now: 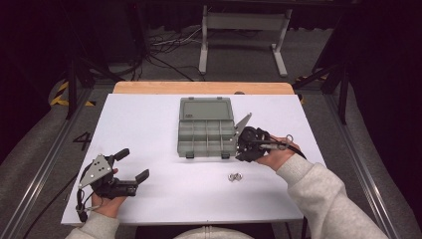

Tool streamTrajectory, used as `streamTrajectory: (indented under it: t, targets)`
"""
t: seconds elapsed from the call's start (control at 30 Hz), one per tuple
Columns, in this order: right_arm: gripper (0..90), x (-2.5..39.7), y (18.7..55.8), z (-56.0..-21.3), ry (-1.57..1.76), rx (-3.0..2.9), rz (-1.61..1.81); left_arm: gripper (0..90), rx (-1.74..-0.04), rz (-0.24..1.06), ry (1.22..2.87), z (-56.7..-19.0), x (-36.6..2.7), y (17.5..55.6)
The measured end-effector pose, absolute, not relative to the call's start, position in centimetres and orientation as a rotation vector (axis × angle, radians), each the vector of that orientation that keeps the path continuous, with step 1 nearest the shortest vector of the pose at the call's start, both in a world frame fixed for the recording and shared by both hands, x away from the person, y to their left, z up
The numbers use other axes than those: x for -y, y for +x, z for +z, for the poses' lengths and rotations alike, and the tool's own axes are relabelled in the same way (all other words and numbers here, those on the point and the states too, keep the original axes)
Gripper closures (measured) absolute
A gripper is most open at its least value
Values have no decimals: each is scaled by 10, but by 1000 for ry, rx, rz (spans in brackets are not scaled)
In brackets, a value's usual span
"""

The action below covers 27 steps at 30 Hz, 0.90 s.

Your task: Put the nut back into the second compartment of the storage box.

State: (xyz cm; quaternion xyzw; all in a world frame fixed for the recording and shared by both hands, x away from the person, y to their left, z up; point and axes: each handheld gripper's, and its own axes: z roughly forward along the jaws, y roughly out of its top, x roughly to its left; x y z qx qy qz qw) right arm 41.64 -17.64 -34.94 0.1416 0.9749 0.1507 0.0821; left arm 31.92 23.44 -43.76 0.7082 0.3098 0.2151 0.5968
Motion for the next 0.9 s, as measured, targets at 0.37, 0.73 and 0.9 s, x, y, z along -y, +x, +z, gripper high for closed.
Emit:
streamTrajectory:
  t: [0.37, 0.73, 0.9]
  targets:
    - [699, 142, 447, -328, 371, -2892, 446, 13, -719, 500, 1639, -437, -236, 319]
    - [699, 110, 478, -327, 344, -2888, 486, 13, -720, 493, 1639, -437, -237, 319]
    - [699, 97, 494, -333, 339, -2894, 487, 13, -719, 493, 1639, -438, -237, 320]
